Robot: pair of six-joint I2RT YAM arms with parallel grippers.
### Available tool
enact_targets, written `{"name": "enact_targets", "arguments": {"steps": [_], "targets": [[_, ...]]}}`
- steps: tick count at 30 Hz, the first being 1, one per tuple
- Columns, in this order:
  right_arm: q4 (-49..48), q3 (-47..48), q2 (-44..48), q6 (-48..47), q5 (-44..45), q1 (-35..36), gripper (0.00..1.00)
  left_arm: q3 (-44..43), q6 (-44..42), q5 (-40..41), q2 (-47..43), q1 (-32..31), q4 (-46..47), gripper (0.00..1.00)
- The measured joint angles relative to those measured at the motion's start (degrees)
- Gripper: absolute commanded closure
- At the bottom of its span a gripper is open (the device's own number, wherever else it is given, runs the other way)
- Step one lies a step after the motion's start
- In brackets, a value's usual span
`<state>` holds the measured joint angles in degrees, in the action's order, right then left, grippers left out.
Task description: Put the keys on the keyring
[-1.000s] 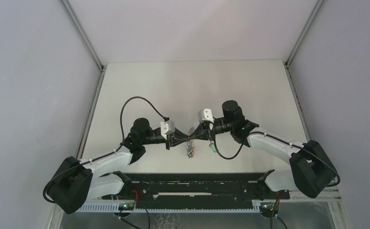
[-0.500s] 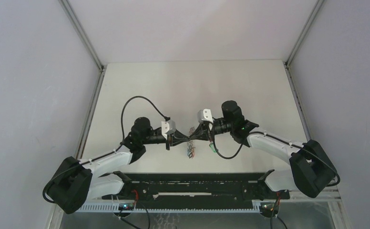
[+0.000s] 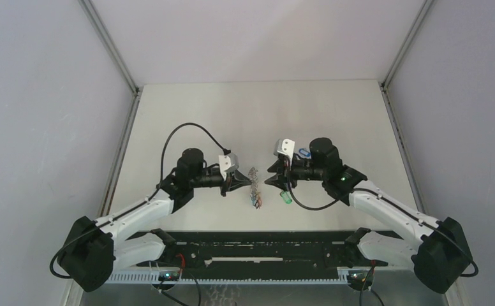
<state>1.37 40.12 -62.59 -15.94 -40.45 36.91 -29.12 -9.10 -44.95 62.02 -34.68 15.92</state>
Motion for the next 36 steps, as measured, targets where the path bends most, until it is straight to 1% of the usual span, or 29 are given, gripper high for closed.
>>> {"name": "enact_targets", "arguments": {"steps": [4,6,12,17,19,24,27,36], "targets": [[4.4,0.0,2.6,7.5,8.6,0.5,0.51,-2.7,-0.2,2.2,0.0,0.0,-5.0,1.00],[7.3,0.0,3.4,11.5,12.9,0.8,0.51,-4.2,-0.2,3.6,0.0,-0.1,-7.5,1.00],[16.2,0.0,3.6,21.2,24.7,1.2,0.56,-7.0,-0.2,8.3,0.0,-1.4,-13.1,1.00],[21.4,0.1,0.4,27.8,32.1,1.4,0.63,-7.3,-0.1,11.5,0.0,-1.9,-15.1,1.00],[23.0,0.7,-2.4,29.6,34.1,1.9,0.67,-7.3,-0.1,12.2,0.0,-1.9,-15.3,1.00],[26.5,4.4,-9.7,31.8,37.6,3.4,0.72,-7.3,-0.1,13.4,0.0,-1.9,-15.7,1.00],[26.5,6.1,-13.6,32.2,39.6,4.5,0.74,-7.3,-0.1,13.6,0.0,-1.9,-15.6,1.00],[24.3,6.1,-20.1,32.7,42.0,6.5,0.78,-7.3,-0.1,14.0,0.0,-1.9,-15.6,1.00]]}}
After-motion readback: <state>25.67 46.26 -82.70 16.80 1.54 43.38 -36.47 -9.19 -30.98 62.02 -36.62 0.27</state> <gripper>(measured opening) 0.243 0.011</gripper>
